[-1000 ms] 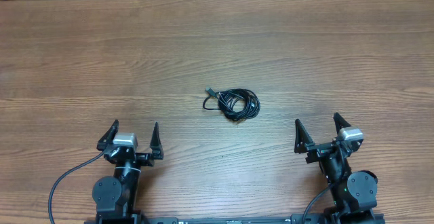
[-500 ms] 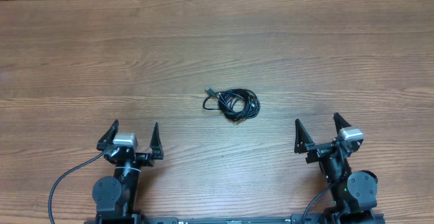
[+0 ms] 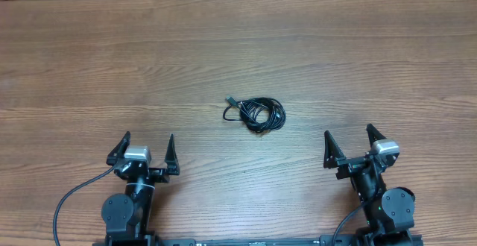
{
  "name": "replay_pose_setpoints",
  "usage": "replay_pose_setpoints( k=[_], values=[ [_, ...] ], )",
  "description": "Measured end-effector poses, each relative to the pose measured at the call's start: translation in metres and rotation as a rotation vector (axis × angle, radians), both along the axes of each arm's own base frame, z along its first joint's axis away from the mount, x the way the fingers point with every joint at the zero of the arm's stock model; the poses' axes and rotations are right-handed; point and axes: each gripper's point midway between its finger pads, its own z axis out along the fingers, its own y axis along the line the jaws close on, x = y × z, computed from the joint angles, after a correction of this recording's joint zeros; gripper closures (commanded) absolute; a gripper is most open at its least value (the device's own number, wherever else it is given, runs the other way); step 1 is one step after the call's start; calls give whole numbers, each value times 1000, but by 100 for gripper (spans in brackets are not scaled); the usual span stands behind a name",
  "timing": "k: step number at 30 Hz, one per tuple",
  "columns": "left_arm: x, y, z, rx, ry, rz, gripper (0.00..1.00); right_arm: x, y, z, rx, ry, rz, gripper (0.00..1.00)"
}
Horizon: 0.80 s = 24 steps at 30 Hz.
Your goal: Untangle cables
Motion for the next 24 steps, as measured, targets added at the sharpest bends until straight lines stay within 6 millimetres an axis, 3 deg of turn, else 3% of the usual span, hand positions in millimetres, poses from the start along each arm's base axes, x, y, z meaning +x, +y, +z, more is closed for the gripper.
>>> replay_pose_setpoints(
  k=[12,17,21,24],
  values=[
    [-1,1,-3,-61,24,8,1,0,0,1,21,1,0,0],
    [-15,3,-14,-81,185,32,0,0,0,-14,59,73,-4,0],
    [-29,2,4,-82,216,33,0,-3,-1,-28,47,190,-10,0],
    [-38,2,7,-84,255,34,0,-7,-1,-28,34,272,-13,0]
  ],
)
